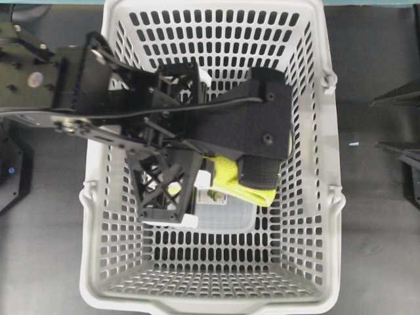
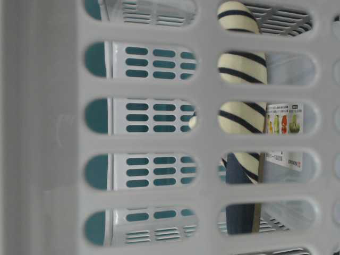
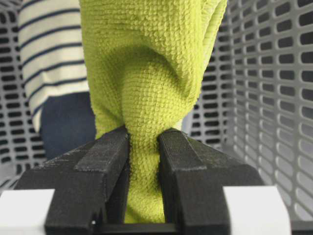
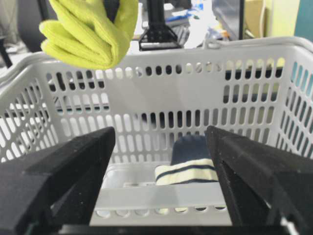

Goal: Pick up the yellow cloth from the shopping basket with the left arm.
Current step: 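Lift the yellow cloth upward out of the basket with the left gripper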

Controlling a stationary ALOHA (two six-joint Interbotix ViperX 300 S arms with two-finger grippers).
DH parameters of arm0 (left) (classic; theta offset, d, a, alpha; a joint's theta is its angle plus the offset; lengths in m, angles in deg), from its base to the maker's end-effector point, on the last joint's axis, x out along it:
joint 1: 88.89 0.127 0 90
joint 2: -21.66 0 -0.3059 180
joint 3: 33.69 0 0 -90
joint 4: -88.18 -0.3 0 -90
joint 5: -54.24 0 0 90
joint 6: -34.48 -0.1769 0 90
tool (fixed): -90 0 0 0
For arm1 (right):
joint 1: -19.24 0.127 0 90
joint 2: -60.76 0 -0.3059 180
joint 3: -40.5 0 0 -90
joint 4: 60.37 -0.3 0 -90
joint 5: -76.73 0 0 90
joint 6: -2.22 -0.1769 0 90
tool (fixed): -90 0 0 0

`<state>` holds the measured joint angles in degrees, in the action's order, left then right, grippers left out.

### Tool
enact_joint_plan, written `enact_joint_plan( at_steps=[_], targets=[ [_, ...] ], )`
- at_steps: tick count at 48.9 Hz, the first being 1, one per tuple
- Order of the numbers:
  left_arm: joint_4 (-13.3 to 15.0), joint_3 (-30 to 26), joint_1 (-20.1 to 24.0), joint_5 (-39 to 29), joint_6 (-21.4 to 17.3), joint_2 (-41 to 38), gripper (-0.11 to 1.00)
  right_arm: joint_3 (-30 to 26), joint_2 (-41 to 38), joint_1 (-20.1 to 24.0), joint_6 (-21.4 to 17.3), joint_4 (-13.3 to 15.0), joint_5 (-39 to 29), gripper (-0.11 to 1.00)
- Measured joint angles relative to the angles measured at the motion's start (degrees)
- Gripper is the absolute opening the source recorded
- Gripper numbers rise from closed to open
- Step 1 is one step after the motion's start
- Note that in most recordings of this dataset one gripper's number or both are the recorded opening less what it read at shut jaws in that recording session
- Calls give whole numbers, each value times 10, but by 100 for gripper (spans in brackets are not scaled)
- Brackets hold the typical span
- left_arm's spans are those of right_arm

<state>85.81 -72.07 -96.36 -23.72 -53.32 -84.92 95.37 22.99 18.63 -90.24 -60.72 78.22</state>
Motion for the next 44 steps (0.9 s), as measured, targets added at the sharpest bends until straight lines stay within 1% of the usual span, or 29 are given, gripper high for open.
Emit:
enact_joint_plan(
  at_steps=[23, 44],
  targets=[
    [0, -1, 10, -3, 0, -1, 15, 3, 0, -1, -1, 0, 0, 72],
    [0, -1, 10, -1, 1, -1, 15, 5, 0, -4, -1, -1, 0, 72]
  ],
)
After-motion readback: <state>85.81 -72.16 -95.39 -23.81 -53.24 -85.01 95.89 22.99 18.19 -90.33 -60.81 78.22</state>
